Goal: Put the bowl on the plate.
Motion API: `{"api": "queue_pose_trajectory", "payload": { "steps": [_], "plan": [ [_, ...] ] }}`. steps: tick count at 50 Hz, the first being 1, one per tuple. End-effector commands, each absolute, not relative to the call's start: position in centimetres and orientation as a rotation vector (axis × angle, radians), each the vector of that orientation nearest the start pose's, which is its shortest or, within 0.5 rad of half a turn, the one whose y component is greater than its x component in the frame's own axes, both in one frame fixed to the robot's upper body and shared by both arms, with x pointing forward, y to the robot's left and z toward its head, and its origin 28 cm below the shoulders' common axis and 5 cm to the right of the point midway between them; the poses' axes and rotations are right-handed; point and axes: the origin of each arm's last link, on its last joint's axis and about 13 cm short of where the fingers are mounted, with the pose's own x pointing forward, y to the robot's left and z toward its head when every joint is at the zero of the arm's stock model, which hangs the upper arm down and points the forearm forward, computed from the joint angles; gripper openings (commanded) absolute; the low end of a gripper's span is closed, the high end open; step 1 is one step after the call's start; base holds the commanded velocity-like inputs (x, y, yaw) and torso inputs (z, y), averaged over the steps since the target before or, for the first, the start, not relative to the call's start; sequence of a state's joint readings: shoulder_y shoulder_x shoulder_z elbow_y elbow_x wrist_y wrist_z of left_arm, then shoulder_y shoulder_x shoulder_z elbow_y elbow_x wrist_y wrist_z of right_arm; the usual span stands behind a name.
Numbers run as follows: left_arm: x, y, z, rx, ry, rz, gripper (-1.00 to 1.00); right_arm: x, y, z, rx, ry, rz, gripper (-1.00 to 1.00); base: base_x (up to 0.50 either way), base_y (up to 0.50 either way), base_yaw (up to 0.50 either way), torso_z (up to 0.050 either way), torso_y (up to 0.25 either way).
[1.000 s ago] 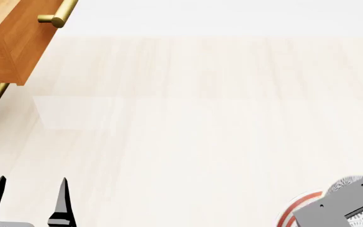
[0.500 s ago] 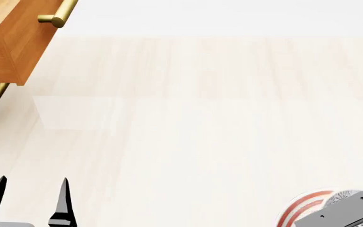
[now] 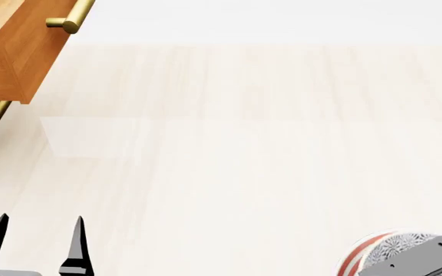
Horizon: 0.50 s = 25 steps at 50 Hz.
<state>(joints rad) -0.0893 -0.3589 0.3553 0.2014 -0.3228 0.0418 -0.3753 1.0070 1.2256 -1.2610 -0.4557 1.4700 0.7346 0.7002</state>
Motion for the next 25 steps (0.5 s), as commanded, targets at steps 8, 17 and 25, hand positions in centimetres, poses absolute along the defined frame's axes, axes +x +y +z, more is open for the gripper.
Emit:
{"api": "queue_pose_trajectory", "payload": {
  "steps": [8,17,25],
  "plan": [
    [21.7,20.8,6.6,-0.027,-0.199,-0.027,1.0,18.7,-19.6,15.8,-0.445,0.697,0.135,1.0,0.0,0.0,0.0,0.0,0.0],
    [21.7,20.8,6.7,-0.029,-0.202,-0.028,1.0,18.8,-19.1,17.1,-0.411,0.605,0.163,1.0,0.0,0.0,0.0,0.0,0.0],
    [21.7,20.8,6.7,-0.029,-0.204,-0.026,1.0,18.9,-18.6,18.1,-0.38,0.525,0.187,1.0,0.0,0.0,0.0,0.0,0.0]
  ]
}}
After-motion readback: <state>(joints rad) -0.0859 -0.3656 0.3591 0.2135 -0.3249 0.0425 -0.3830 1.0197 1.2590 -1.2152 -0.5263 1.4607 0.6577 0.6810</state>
